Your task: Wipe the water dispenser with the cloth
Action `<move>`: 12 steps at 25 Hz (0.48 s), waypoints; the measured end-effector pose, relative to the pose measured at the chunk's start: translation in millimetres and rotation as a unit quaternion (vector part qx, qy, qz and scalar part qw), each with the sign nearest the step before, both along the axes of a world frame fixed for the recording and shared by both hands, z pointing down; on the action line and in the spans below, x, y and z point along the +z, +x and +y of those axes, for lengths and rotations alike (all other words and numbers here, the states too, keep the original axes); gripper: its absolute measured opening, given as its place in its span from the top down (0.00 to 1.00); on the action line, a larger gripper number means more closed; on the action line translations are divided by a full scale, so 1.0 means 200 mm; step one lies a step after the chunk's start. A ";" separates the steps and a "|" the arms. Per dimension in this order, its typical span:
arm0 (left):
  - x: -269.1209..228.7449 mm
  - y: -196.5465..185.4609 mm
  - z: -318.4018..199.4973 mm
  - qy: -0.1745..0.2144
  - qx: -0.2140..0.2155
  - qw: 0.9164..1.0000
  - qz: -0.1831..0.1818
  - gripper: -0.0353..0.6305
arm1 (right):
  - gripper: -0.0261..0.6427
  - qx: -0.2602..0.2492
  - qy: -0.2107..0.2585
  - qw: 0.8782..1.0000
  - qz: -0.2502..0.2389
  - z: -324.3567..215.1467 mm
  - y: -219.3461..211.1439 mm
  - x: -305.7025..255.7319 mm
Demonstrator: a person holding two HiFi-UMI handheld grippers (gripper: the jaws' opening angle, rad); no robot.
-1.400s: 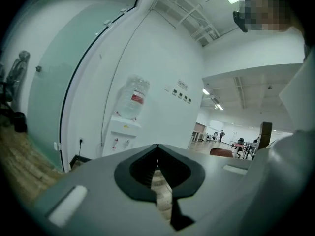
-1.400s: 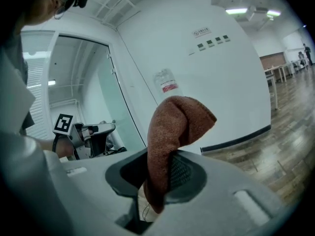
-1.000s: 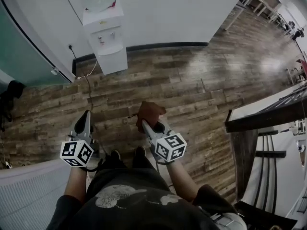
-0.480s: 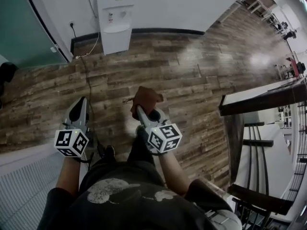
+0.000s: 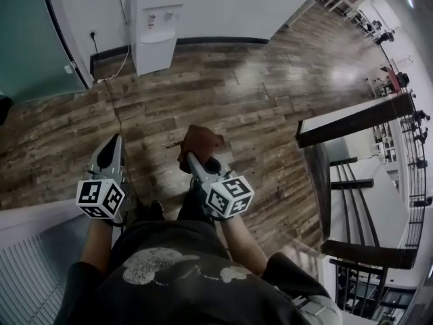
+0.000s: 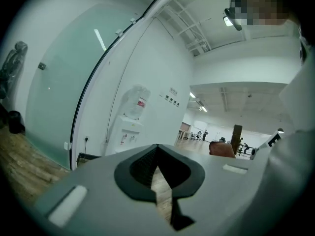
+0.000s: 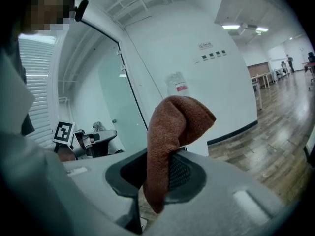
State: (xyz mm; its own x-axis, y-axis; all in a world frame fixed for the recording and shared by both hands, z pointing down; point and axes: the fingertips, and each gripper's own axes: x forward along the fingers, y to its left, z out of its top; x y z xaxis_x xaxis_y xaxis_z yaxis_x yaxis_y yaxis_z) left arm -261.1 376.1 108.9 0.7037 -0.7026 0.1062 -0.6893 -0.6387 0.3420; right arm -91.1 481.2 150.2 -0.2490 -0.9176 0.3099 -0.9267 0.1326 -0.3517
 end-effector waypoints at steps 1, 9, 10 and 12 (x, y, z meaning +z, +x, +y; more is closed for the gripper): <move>-0.01 -0.01 0.00 0.001 0.001 1.000 0.004 0.92 | 0.87 0.003 -0.003 1.000 -0.001 0.01 -0.01 0.00; -0.03 -0.09 0.05 0.000 -0.007 1.000 0.016 0.92 | 0.87 -0.006 -0.011 1.000 0.004 0.03 -0.11 -0.02; -0.03 -0.09 0.06 0.001 -0.010 1.000 0.018 0.92 | 0.87 -0.008 -0.011 1.000 0.004 0.03 -0.11 -0.02; -0.04 -0.11 0.08 0.002 -0.011 1.000 0.018 0.92 | 0.87 -0.013 -0.011 1.000 0.002 0.03 -0.13 -0.02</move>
State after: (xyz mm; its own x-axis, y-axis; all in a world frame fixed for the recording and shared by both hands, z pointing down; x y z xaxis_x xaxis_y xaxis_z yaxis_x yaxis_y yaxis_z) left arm -282.2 392.2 100.6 0.6915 -0.7181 0.0787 -0.6905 -0.6250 0.3641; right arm -117.7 487.4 146.5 -0.2714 -0.9038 0.3308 -0.9245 0.1493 -0.3506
